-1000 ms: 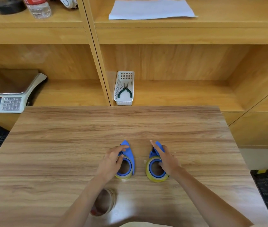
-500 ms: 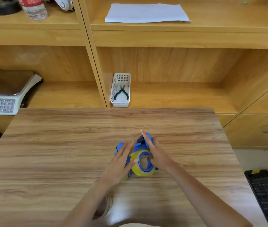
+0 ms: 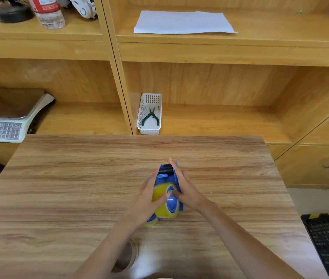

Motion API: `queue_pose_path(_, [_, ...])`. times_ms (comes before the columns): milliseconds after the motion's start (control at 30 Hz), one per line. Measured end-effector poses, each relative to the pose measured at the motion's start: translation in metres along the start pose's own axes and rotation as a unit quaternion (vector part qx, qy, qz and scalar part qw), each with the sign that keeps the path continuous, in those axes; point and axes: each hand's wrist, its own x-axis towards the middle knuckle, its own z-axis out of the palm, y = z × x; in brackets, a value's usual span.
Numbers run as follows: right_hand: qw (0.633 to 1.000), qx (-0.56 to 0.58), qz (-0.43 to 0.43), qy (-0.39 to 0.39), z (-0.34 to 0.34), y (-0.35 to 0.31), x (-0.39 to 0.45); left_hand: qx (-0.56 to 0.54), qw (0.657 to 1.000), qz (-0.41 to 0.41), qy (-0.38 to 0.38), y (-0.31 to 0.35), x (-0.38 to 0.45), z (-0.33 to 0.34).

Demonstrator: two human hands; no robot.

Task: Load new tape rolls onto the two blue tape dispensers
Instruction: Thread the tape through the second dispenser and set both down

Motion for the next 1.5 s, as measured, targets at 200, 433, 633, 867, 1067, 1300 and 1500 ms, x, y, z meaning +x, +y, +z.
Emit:
queue_pose_path(200, [0.99,0.14,-0.011,-0.035,-0.011,-0.004,0.002,0.097,0.994,-0.001,0.057,0.005,0.0,-0.002])
queue_pose_path(433, [0.992,0.119,-0.014,-0.04,-0.007,-0.007,0.008,0.127,0.988,-0.014,0.086,0.006,0.0,-0.004])
queue_pose_path(633, [0.992,0.119,0.026,-0.012,-0.004,-0.012,0.013,0.121,0.988,-0.025,0.092,0.008,-0.002,-0.001])
queue_pose_path(867, [0.991,0.128,0.034,-0.005,-0.004,-0.014,0.013,0.14,0.985,-0.037,0.091,0.013,-0.005,0.003])
queue_pose_path(1067, [0.99,0.134,0.034,-0.005,-0.009,-0.018,0.009,0.139,0.987,-0.018,0.085,0.013,-0.006,0.008])
queue_pose_path(1300, [0.971,0.234,0.049,-0.008,-0.011,-0.02,0.003,0.121,0.991,-0.003,0.052,0.015,-0.001,0.007])
queue_pose_path(1500, [0.975,0.215,0.06,-0.007,-0.005,-0.012,0.004,0.121,0.992,-0.003,0.023,0.013,-0.002,0.005])
